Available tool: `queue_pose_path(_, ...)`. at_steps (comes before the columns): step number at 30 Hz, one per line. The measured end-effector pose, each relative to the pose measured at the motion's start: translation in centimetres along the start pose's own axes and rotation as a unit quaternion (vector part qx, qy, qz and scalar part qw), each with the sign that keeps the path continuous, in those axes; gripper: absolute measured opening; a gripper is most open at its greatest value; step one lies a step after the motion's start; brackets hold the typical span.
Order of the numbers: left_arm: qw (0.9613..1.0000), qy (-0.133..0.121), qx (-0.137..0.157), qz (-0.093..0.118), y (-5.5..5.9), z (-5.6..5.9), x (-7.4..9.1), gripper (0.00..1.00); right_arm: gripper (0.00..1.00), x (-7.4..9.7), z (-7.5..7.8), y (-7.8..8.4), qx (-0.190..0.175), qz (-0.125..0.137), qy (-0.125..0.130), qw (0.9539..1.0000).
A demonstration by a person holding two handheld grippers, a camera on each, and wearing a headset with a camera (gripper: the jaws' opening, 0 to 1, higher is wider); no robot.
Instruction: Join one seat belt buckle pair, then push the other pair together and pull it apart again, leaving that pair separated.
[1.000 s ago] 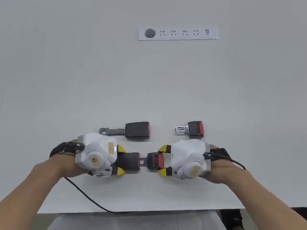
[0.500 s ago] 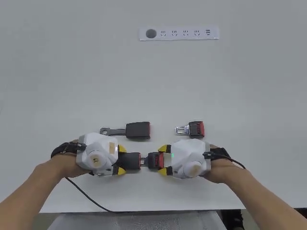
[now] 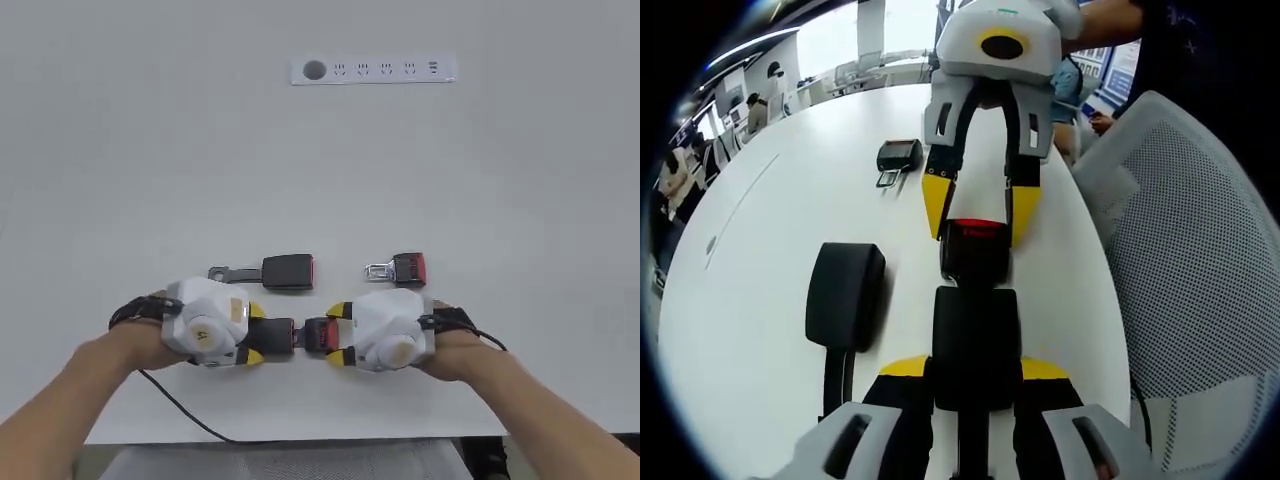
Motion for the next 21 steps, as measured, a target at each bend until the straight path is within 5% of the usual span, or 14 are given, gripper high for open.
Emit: queue_pose_path(21,1.0,-0.002,0.0,-0.008,0.4,-0.17,-0.18,0.3,0.26,-0.14,-0.02,-0.45,-0.018,-0.007,0.0,0.9998)
Point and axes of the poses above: the centre of the closed fingertips' face, and the gripper's own axes: x roughly backward along the fingers, z roughly to its right, y roughly out of its underside, the point moved 9 cm from there along x, roughly backward along the fingers, and after that the axes turned 12 degrees about -z, right-handed, at the moved point
